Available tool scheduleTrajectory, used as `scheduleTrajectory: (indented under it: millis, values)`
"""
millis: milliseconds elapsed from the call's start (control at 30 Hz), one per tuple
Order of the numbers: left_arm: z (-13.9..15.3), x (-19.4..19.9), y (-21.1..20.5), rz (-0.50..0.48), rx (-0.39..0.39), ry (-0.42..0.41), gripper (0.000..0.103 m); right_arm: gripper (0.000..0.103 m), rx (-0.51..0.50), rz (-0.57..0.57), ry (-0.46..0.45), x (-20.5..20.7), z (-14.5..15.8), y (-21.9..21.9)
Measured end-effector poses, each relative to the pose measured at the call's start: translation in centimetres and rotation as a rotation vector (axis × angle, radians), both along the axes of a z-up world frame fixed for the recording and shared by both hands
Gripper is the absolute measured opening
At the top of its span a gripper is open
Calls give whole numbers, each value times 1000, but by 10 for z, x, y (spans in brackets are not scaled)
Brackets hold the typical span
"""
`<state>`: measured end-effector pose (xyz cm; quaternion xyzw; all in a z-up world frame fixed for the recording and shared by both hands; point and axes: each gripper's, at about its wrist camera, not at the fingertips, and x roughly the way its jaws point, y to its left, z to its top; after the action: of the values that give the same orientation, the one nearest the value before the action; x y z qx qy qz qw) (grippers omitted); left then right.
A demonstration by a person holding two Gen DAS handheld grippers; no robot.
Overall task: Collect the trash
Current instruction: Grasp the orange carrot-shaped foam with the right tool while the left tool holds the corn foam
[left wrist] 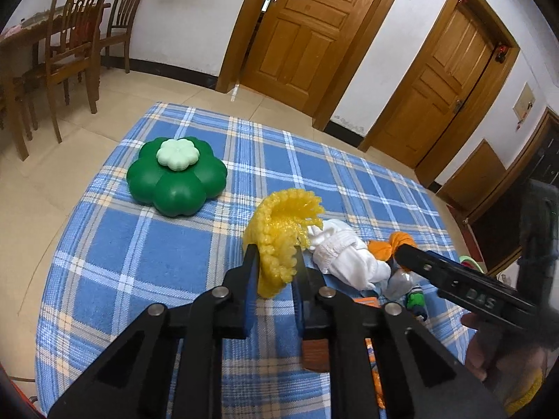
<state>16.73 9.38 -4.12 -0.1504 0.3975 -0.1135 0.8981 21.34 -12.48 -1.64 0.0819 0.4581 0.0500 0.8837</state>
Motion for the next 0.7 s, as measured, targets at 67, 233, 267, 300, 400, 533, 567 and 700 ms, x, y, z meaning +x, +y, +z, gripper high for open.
scheduleTrajectory:
  millis: [67, 233, 267, 300, 400, 533, 567, 700]
  values:
    - [-1, 1, 0, -3, -7, 4, 17, 48, -1, 2, -2, 1, 0, 1]
    - [-5, 3, 1, -7, -14, 21, 17, 32, -12, 12, -3, 0, -2, 1]
    - [-5, 3, 1, -5, -15, 22, 17, 31, -7, 15, -6, -1, -2, 1]
    - [-5, 4, 2, -3, -16, 22, 17, 31, 2, 17, -10, -3, -1, 0]
    - [-4, 1, 0, 4, -17, 19, 17, 31, 26, 18, -34, -10, 5, -4]
    - [1, -6, -2, 14, -19, 16, 17, 31, 44, 15, -82, -26, 21, -13]
    - [2, -8, -2, 15, -20, 14, 17, 31, 48, 13, -95, -31, 25, -15]
    - [11, -18, -8, 14, -13, 1, 17, 31, 75, 10, -124, -47, 37, -24]
